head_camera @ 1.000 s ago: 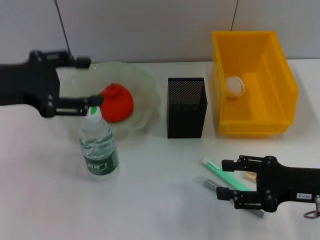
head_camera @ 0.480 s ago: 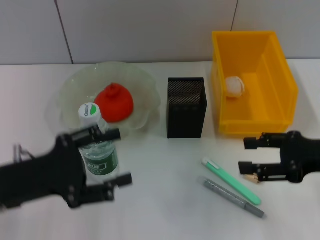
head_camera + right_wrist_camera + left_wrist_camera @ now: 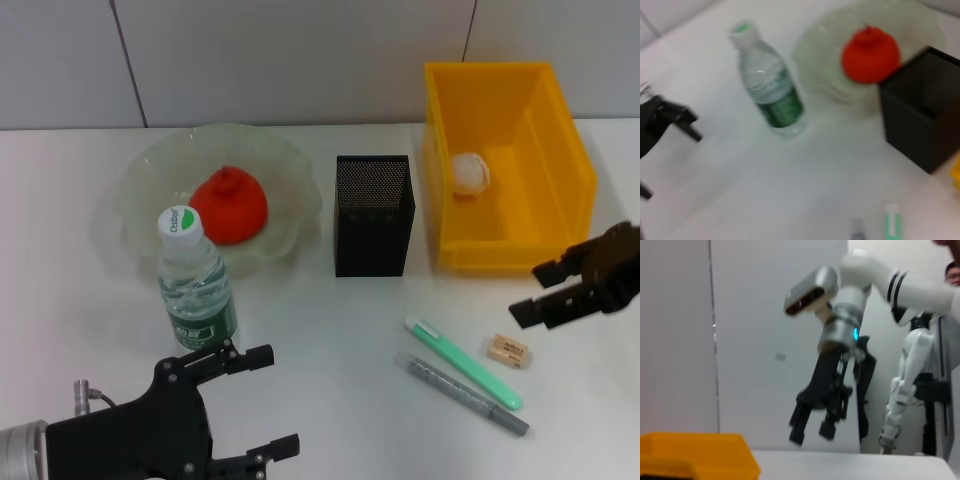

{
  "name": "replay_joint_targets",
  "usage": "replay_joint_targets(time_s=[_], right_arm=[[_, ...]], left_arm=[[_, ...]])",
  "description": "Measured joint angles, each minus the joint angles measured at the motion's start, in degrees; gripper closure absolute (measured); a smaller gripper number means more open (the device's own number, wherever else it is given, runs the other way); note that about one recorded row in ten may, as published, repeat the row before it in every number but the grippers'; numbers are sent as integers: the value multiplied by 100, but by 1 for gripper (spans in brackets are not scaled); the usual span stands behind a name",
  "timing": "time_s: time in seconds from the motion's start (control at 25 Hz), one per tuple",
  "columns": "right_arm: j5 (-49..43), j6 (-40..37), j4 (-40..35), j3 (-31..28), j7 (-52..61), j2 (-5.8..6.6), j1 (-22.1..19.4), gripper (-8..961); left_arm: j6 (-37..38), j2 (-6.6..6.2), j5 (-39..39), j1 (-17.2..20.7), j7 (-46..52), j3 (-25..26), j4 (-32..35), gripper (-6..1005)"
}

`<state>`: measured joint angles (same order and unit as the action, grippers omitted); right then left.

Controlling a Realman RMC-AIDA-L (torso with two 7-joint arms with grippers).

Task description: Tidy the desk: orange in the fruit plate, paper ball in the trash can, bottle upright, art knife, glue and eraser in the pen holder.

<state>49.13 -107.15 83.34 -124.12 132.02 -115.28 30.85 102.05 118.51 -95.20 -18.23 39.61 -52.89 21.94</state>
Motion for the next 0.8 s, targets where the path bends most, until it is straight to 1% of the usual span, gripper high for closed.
replay_joint_targets(time_s=[0.04,0.08,0.12,0.16,0.2,0.24,0.28,0.32,0.36,0.4,0.52,0.56,0.6,0.72,0.76,0.8], right_arm=[[-364,-128,214,107,695,-1,238,216],[-364,-128,214,107,695,-1,238,217],[-507,-164,262,219,1017,0,343,217],[-721,-159,301,476,1542,11,517,218],[-721,-159,301,476,1542,11,517,218],[-931,-69,305,769,1950,-8,634,219],[-931,-69,305,769,1950,-8,634,219],[-1020,-16,304,912,2076,-36,670,220],[-1205,169,274,1262,2334,-115,730,220],[-1205,169,274,1262,2334,-115,730,222],[-1520,515,195,1841,2675,-214,825,226],[-1768,755,121,2188,2882,-272,884,228],[-1768,755,121,2188,2882,-272,884,230],[-2038,1081,-90,2582,3108,-343,999,238],[-2067,1273,-314,2781,3218,-359,1099,240],[-2067,1273,-314,2781,3218,-359,1099,242]], left_arm=[[-69,3,0,2,-27,-1,-55,191],[-95,3,0,4,-31,-1,-77,191],[-118,7,0,3,-33,-1,-98,191],[-164,7,0,4,-36,-6,-128,191],[-164,7,0,4,-36,-6,-128,191],[-208,6,0,4,-38,-28,-129,191],[-235,6,0,2,-39,-43,-133,191],[-265,6,0,-5,-40,-66,-142,191],[-322,5,1,-23,-41,-100,-164,191],[-322,5,1,-23,-41,-100,-164,191],[-359,5,1,-39,-43,-128,-170,191],[-362,2,2,-43,-43,-133,-172,191],[-362,2,2,-43,-43,-133,-172,191],[-369,-4,2,-45,-45,-134,-172,191],[-380,-4,2,-46,-47,-139,-173,191],[-380,-4,2,-46,-47,-139,-173,191]])
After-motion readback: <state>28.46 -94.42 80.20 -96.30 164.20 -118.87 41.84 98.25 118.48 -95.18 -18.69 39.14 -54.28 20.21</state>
